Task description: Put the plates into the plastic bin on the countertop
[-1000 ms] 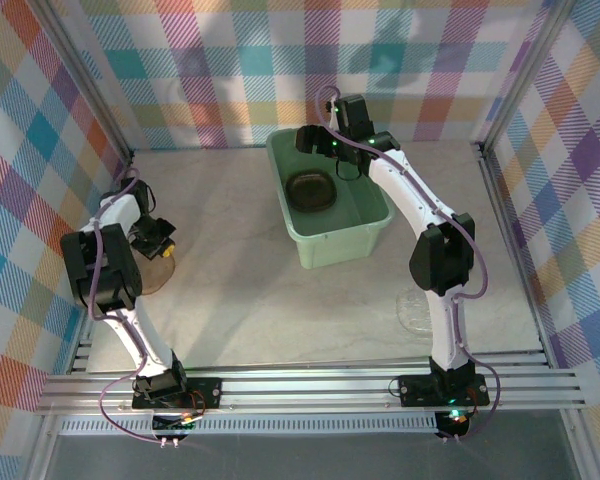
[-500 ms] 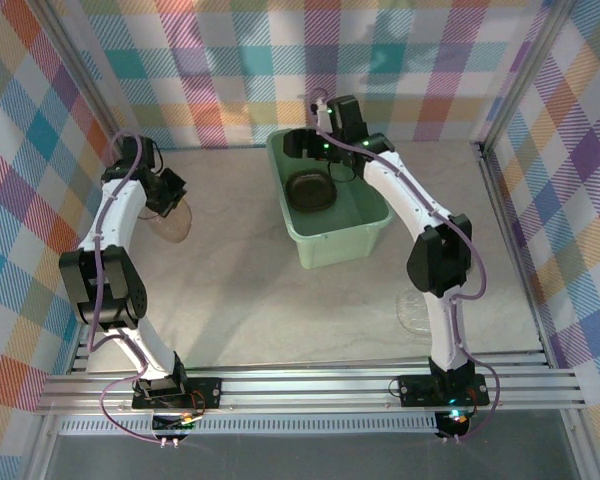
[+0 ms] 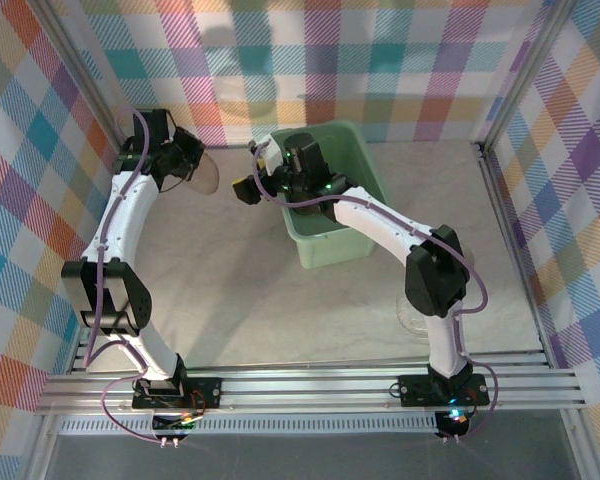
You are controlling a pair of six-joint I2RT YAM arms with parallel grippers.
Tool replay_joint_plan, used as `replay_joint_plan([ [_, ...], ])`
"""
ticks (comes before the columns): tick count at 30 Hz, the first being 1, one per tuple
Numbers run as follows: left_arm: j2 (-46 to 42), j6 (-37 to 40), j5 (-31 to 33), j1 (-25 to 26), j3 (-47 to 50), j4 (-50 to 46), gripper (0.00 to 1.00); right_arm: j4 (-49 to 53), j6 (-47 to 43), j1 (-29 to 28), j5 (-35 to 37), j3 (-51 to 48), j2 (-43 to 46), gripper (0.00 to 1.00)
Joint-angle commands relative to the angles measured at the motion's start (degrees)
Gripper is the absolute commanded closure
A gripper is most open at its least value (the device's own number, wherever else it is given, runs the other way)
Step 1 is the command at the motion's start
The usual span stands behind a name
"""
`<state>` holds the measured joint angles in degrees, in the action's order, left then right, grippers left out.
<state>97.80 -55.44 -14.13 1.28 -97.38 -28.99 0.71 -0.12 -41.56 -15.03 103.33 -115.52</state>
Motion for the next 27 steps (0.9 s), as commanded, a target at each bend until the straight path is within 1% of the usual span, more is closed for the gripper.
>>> replay_joint_plan([
  [1, -1.6, -4.1, -3.3, 1.0, -2.8, 5.4, 1.00, -9.1, -5.1, -0.6, 0.5, 0.0, 0.6, 0.21],
  [3, -1.6, -4.7, -4.0, 1.5, -3.7, 6.5, 1.00, -12.5, -5.1, -0.6, 4.3, -1.0, 0.2, 0.22],
  [5, -1.7, -5.6, -4.5, 2.0, -4.2, 6.8, 1.00, -15.8, -7.4, -0.6, 6.8, -2.1, -0.1, 0.22],
  [8, -1.7, -7.9, -5.2, 3.0, -5.0, 7.3, 1.00, -16.1, -8.2, -0.6, 7.7, -0.5, -1.7, 0.22],
  [12, -1.7, -8.7, -4.6, 4.3, -6.5, 7.1, 1.00, -18.0, -8.6, -0.8, 8.3, -0.1, -2.7, 0.24],
  [14, -1.7, -9.5, -5.1, 4.4, -6.5, 7.4, 1.00, -18.6, -9.0, -1.1, 10.2, 0.2, -3.3, 0.25],
  [18, -2.4, -11.5, -4.9, 4.7, -5.9, 7.1, 1.00, -16.4, -9.2, -2.0, 18.5, 3.6, -5.4, 0.30],
  [24, -2.8, -13.0, -4.5, 4.8, -5.7, 7.6, 1.00, -17.4, -7.0, -2.1, 21.2, 5.2, -7.5, 0.36],
  [27, -2.5, -14.1, -5.1, 4.8, -5.9, 8.0, 1.00, -17.1, -6.5, -2.5, 23.1, 6.7, -8.5, 0.44],
])
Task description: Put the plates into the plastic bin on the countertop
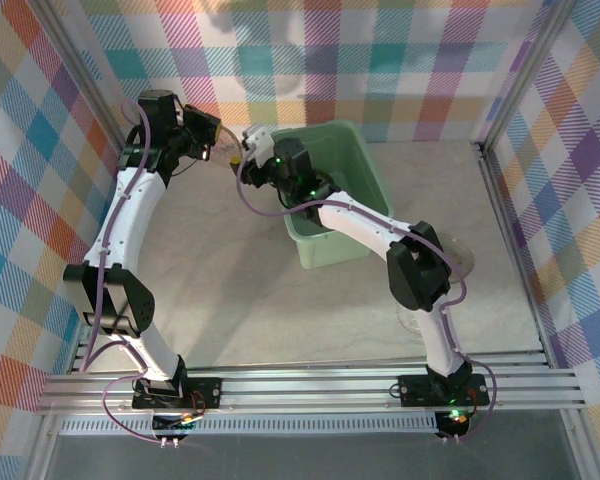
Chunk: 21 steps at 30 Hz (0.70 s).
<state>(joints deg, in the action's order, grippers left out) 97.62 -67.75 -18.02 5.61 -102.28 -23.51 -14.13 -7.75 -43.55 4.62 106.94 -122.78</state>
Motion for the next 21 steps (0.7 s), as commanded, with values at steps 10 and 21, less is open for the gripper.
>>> replay_joint_plan([
  [10, -1.5, -3.2, -1.8, 0.5, -2.8, 1.0, 1.00, -1.4, 4.7, -0.7, 5.7, 6.5, -3.6, 0.54],
  [21, -0.3, -4.2, -2.8, 0.4, -3.3, 1.1, 1.00, -0.8, 5.3, -0.7, 6.0, 8.9, -5.1, 0.69],
])
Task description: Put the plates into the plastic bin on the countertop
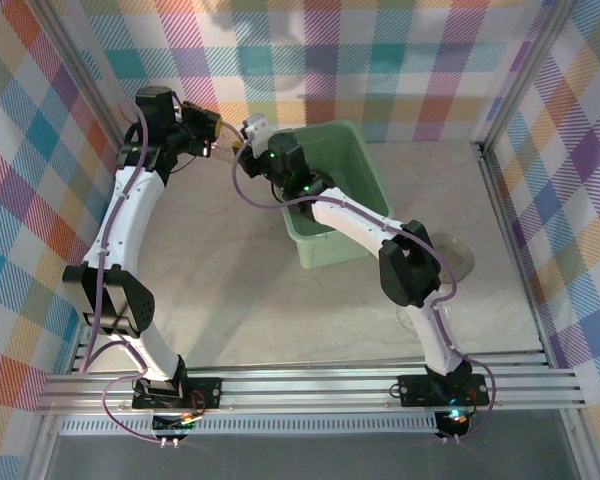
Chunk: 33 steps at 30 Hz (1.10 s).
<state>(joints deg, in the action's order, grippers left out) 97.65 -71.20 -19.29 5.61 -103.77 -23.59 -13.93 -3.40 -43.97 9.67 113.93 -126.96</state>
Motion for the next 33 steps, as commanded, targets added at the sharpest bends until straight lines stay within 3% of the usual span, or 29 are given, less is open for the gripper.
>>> replay_joint_plan([
  [1, -0.3, -0.7, -1.5, 0.4, -1.8, 1.2, 1.00, -1.1, 0.9, -0.3, 0.9, 1.9, -1.0, 0.72],
  [9, 0.1, 0.0, -1.2, 0.4, -1.9, 1.5, 0.98, -0.8, 1.1, -0.3, 0.1, 1.3, -0.3, 0.93],
  [13, 0.2, 1.0, -1.5, 0.4, -1.7, 2.1, 0.78, -0.9, 1.6, -0.3, -0.2, 0.4, 0.6, 1.00],
  [19, -0.2, 3.7, -0.6, 0.4, -1.7, 1.9, 0.45, -1.0, 2.5, -0.3, 1.3, -1.0, 1.9, 1.00],
  [26, -1.2, 9.2, 1.0, 0.4, -2.2, 2.2, 0.32, 1.2, 5.8, 0.0, 3.2, -2.1, 3.7, 1.00],
  [30, -4.0, 15.5, 5.7, 0.4, -1.2, 0.9, 0.23, 4.0, 8.4, 0.5, 4.3, -2.2, 5.3, 1.00],
  [33, -5.4, 19.3, 7.2, 0.4, -1.3, 0.5, 0.21, 5.2, 9.1, 0.6, 5.6, -2.5, 6.3, 1.00],
])
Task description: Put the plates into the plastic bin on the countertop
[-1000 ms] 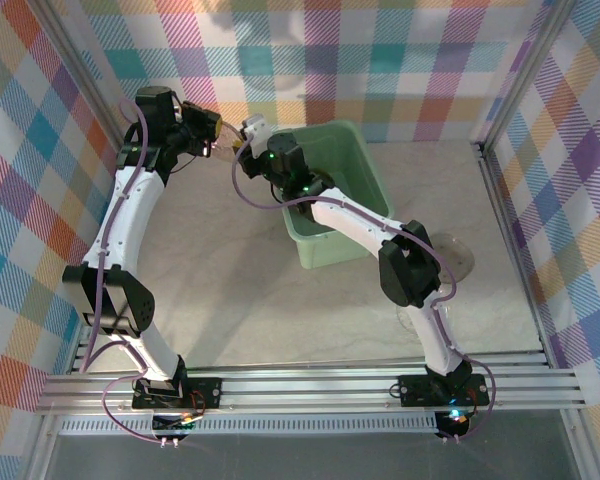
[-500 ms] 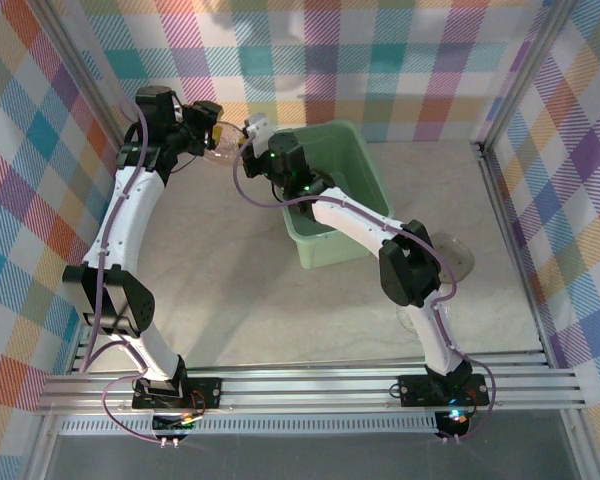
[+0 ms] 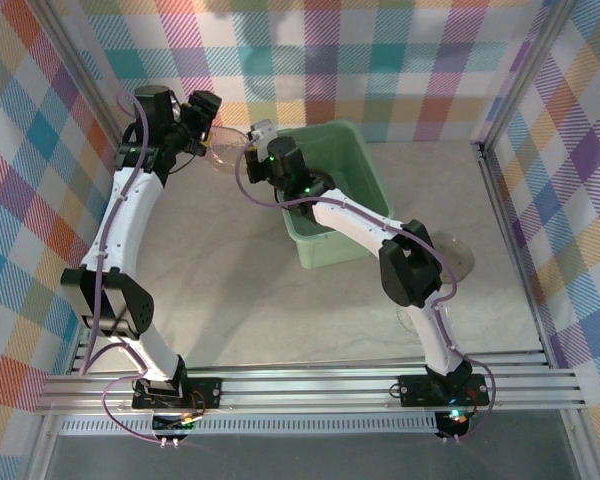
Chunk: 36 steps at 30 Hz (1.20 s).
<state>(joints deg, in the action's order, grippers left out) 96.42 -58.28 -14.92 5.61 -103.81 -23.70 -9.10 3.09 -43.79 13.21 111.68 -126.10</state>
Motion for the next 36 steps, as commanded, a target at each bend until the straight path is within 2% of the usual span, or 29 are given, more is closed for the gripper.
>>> replay_joint_plan([
  [1, -4.4, 7.3, 3.1, 0.4, -1.4, 0.3, 0.19, 0.4, 3.1, 0.5, 2.4, -0.6, 5.9, 1.00],
  [8, -4.8, 12.4, 1.5, -1.6, -1.9, -1.3, 0.19, 0.4, 6.9, 1.4, 6.3, -3.0, 8.3, 1.00],
  [13, -5.1, 18.0, 1.1, -4.4, -1.0, -3.1, 0.19, 2.9, 13.2, 3.2, 8.5, -5.3, 12.8, 1.00],
  [19, -4.5, 20.8, -0.6, -6.8, 1.1, -3.3, 0.19, 15.0, 34.9, 7.0, 11.7, -9.0, 18.9, 1.00],
  [24, -4.7, 25.5, -8.2, -8.3, 8.8, 3.2, 0.19, 19.7, 49.2, 8.0, 18.1, -16.3, 23.9, 1.00],
  [30, -3.1, 28.5, -9.1, -9.1, 15.2, 3.5, 0.19, 32.6, 63.3, 9.0, 18.3, -15.5, 23.0, 1.00],
  [33, -2.6, 27.3, -13.9, -9.1, 18.8, 10.1, 0.20, 35.5, 71.5, 9.4, 18.1, -16.4, 22.2, 1.00],
  [36, -2.6, 27.6, -13.5, -9.2, 21.8, 11.6, 0.20, 34.9, 78.3, 9.8, 17.9, -18.2, 21.6, 1.00],
])
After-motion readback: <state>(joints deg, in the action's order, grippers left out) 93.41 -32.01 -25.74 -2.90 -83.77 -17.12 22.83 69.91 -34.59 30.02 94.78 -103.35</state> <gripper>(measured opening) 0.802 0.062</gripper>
